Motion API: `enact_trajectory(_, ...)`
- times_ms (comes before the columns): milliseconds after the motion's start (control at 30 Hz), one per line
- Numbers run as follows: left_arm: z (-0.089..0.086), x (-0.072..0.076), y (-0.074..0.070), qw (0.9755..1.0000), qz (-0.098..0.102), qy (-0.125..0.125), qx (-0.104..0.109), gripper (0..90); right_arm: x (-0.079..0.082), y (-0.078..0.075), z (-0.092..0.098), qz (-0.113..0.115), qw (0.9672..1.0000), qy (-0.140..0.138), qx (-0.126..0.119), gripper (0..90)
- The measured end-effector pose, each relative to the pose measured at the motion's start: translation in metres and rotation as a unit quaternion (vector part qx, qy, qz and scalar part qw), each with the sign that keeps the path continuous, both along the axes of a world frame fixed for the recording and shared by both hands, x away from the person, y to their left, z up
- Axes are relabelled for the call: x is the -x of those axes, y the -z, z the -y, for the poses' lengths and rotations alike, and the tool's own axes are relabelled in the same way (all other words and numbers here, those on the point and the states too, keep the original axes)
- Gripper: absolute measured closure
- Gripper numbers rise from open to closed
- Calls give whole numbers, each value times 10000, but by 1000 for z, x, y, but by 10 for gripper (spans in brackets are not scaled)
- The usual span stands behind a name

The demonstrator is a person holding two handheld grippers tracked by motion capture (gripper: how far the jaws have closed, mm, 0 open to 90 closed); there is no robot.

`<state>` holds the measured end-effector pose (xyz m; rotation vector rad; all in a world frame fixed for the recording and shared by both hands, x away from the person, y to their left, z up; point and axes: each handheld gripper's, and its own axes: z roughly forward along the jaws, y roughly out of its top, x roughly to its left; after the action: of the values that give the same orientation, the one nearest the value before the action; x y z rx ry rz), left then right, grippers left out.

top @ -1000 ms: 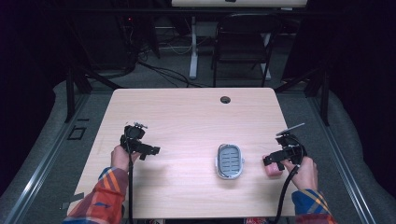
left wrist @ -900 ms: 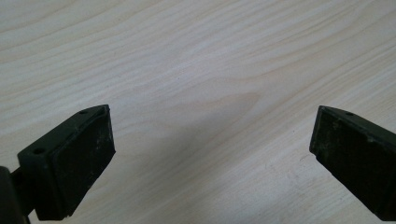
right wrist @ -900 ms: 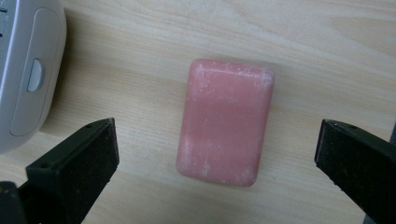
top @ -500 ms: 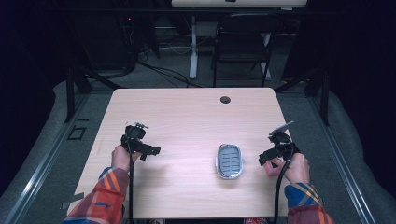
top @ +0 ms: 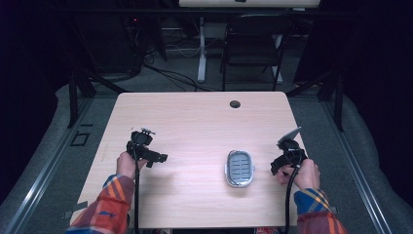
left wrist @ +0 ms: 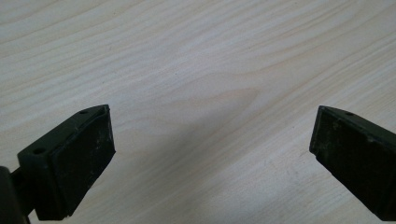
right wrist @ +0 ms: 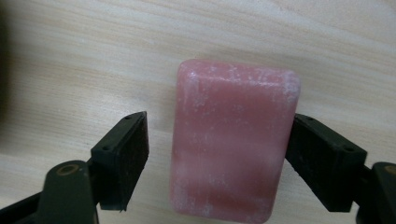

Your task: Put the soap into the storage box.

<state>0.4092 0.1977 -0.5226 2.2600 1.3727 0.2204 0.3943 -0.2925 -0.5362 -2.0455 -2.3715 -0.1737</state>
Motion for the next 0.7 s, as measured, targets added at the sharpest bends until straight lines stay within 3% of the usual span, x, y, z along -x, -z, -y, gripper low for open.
enact_trajectory(67,0,0,0,10000,-3,4,-3,0,-1,-1,1,-147,9998,-110,91,265)
enact_trajectory(167,0,0,0,10000,8,-1,-2,0,0,2,0,-38,10000,19,21,279)
enact_trajectory(300,-1,0,1,10000,-16,-13,-13,0,-2,2,0,-143,9996,-132,197,339)
enact_trajectory(333,-1,0,1,10000,-19,-17,-14,0,-1,4,0,-35,9999,-50,158,356)
enact_trajectory(400,-1,0,1,10000,-7,-16,-12,0,-2,3,1,-111,9996,-139,197,363)
enact_trajectory(700,-1,1,1,10000,-34,-17,-14,0,-1,3,-3,-70,9993,-280,238,369)
